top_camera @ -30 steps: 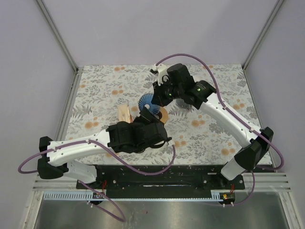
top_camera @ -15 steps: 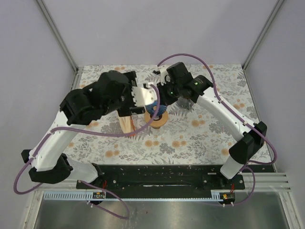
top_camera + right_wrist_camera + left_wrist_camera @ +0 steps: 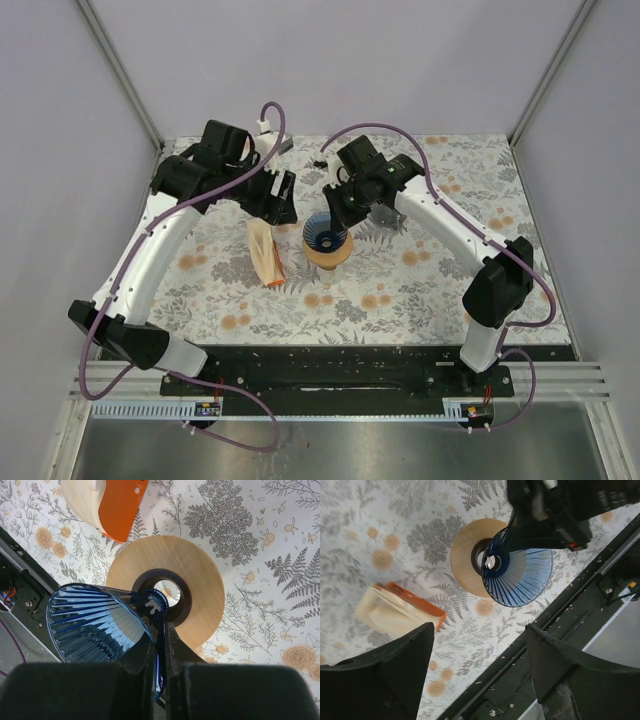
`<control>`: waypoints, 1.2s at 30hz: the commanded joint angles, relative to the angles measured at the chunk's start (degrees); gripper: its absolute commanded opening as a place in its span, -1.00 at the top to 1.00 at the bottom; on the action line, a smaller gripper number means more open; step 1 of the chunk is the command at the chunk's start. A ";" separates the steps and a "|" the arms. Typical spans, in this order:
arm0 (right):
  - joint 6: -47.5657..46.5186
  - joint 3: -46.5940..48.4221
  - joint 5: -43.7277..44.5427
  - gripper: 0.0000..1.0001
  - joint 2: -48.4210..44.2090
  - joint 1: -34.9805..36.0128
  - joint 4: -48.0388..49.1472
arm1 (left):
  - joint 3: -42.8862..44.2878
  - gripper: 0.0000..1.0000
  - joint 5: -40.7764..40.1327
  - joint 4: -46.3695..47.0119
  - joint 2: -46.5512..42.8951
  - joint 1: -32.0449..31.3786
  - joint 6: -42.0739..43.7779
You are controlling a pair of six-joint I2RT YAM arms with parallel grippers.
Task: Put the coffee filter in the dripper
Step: Place the coffee dripper in the dripper holder.
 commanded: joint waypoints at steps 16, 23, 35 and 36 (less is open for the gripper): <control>-1.05 0.12 -3.50 1.00 2.97 -1.76 2.02 | -24.43 -0.14 6.89 25.77 -2.45 1.67 -25.82; -1.93 -0.85 -3.50 1.00 3.85 -1.85 2.29 | -26.02 -0.06 5.66 26.83 1.33 0.09 -26.79; -3.59 0.55 -2.71 0.35 2.71 -1.76 2.91 | -24.97 0.72 1.71 25.16 3.00 -0.44 -27.84; -3.78 0.73 -2.80 0.23 2.54 -1.76 2.91 | -24.88 0.72 1.44 24.98 2.74 -0.44 -28.11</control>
